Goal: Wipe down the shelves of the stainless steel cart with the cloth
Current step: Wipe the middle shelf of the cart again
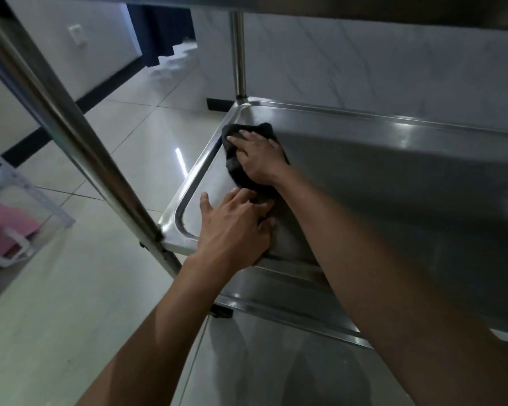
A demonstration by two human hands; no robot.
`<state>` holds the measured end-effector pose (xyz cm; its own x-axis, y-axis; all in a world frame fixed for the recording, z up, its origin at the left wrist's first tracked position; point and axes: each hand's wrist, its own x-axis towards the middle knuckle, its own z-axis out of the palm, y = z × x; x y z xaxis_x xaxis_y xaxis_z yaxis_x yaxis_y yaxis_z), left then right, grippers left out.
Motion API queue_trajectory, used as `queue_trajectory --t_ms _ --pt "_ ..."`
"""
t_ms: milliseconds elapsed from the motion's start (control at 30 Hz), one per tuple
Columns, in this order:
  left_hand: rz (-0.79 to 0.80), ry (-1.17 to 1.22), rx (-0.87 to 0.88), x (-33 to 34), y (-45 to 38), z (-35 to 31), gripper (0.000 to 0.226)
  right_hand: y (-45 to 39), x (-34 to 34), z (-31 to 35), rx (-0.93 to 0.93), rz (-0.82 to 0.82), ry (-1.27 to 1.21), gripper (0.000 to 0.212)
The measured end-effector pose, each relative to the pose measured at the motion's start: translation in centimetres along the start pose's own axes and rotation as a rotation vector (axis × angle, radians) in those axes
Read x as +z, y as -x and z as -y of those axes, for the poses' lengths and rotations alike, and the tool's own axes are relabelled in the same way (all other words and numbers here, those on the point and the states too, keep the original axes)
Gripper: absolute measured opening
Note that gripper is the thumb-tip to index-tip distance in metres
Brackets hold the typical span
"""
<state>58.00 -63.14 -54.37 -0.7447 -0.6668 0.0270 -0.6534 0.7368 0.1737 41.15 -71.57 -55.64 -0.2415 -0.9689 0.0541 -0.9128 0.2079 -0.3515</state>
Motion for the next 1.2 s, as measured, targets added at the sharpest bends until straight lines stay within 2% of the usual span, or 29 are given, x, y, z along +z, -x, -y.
queue_trajectory --t_ms 167,333,667,900,1000,1200 --pt "-0.011 0.015 -0.011 0.2 -0.1 -0.4 0.046 1.4 -0.7 -1.8 0.016 -0.007 -0.02 0.048" --pt "-0.015 0.056 -0.015 0.1 0.1 -1.1 0.043 4.7 -2.2 -7.3 0.129 -0.087 -0.034 0.046" --pt "-0.041 0.073 -0.063 1.3 0.3 -2.0 0.044 17.1 -5.5 -15.5 0.318 -0.096 -0.01 0.047" --pt "-0.063 0.075 -0.072 1.4 0.3 -2.0 0.041 27.3 -6.6 -14.9 0.311 -0.123 -0.018 0.046" --pt "-0.02 0.078 -0.065 0.9 0.2 -2.0 0.041 30.9 -6.5 -14.1 0.304 -0.17 -0.031 0.056" --pt "0.193 0.069 -0.105 -2.1 -0.4 -3.3 0.045 34.5 -8.0 -11.9 0.492 0.039 0.016 0.071"
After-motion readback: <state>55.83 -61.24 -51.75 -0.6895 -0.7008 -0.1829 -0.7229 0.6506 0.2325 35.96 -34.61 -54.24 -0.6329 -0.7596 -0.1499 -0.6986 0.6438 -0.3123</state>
